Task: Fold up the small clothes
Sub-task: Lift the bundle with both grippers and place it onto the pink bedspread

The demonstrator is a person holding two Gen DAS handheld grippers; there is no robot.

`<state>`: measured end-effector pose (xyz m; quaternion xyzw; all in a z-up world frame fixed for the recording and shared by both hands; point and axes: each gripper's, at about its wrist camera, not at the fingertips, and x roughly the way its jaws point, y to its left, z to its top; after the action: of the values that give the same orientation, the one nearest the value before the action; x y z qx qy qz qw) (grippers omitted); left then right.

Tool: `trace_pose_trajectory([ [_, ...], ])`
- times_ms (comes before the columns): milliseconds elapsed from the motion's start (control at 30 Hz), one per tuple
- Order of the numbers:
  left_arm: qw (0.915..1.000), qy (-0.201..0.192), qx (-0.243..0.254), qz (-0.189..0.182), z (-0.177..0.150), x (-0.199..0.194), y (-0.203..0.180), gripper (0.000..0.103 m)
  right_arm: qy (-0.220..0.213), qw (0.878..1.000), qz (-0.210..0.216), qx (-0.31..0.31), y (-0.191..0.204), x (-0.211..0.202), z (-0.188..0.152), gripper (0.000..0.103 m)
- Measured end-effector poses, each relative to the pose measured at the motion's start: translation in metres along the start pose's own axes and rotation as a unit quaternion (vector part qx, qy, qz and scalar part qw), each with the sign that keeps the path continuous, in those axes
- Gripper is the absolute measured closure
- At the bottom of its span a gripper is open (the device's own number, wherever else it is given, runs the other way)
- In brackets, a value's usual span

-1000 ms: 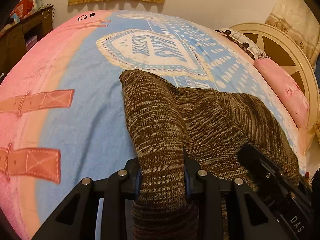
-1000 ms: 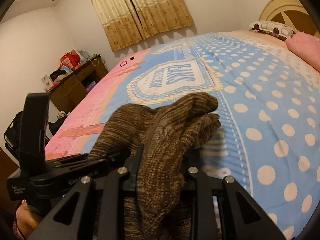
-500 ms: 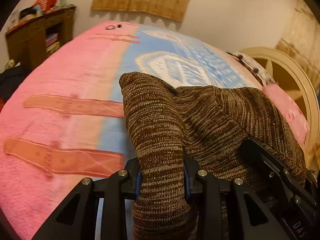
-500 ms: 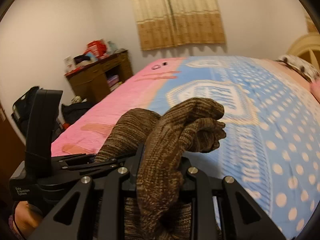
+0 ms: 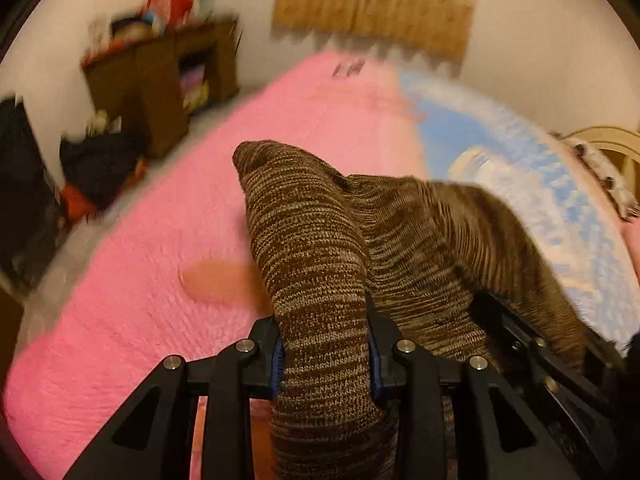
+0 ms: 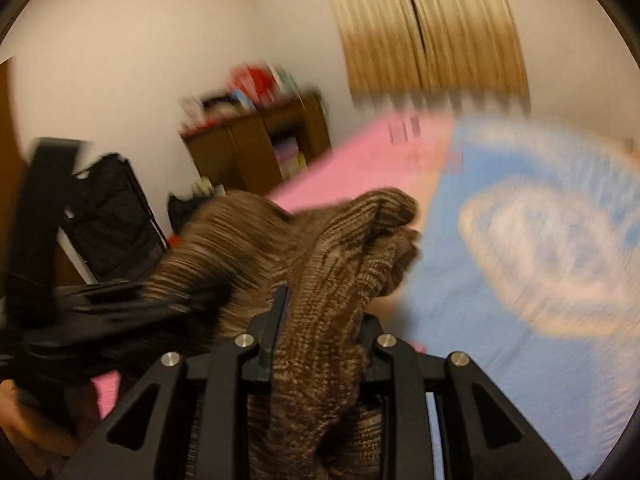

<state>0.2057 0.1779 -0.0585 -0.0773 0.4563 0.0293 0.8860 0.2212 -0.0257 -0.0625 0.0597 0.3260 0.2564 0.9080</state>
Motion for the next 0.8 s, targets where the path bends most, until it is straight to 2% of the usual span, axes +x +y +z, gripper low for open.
trace_pose_trajectory([
  [33,0.9995,0.030,-0.011,0.001,-0.004,0.018,0.007,0.068,0.033,0.999,-0.001,0.020,-0.009,0.023,-0.009,0.073],
  [67,0.9992,0.035,-0.020,-0.004,-0.007,0.024,0.013,0.062,0.071,0.997,0.001,0.043,-0.020,0.046,-0.021,0.067],
  [100,0.9991,0.016,-0.032,-0.023,-0.012,0.023,0.021,0.058,0.080,0.996,0.002,0.051,-0.025,0.053,-0.027,0.060],
  [233,0.9982,0.013,-0.037,-0.045,-0.014,0.023,0.028,0.051,0.054,0.994,0.000,0.093,-0.046,0.043,-0.031,0.035],
  [267,0.9984,0.016,-0.034,-0.043,-0.015,0.020,0.027,0.049,0.055,0.994,-0.011,0.090,-0.048,0.041,-0.031,0.035],
  [333,0.9992,0.012,-0.024,-0.031,-0.015,0.011,0.029,0.047,0.050,0.996,-0.025,0.075,-0.045,0.030,-0.035,0.040],
  [400,0.9998,0.000,-0.012,-0.016,-0.024,-0.005,0.025,0.047,0.015,0.997,-0.069,0.044,-0.029,0.007,-0.041,0.048],
  [467,0.9999,-0.014,-0.005,-0.002,-0.036,-0.022,0.024,0.046,-0.028,0.991,-0.131,0.015,-0.009,-0.022,-0.044,0.064],
  [500,0.9998,-0.020,-0.003,0.002,-0.040,-0.028,0.025,0.046,-0.042,0.989,-0.143,0.005,0.000,-0.031,-0.045,0.066],
  [567,0.9994,-0.032,-0.006,0.011,-0.040,-0.036,0.027,0.046,-0.057,0.989,-0.137,-0.013,0.014,-0.041,-0.041,0.068],
  [667,0.9990,-0.045,-0.010,0.000,-0.050,-0.044,0.022,0.046,-0.049,0.991,-0.106,-0.062,0.038,-0.039,-0.037,0.069],
  [733,0.9991,-0.041,-0.004,0.013,-0.054,-0.040,0.016,0.046,-0.023,0.990,-0.104,-0.092,0.049,-0.023,-0.039,0.074],
  [800,0.9995,-0.023,0.004,0.022,-0.062,-0.031,0.012,0.046,0.015,0.991,-0.105,-0.078,0.042,-0.005,-0.045,0.075],
])
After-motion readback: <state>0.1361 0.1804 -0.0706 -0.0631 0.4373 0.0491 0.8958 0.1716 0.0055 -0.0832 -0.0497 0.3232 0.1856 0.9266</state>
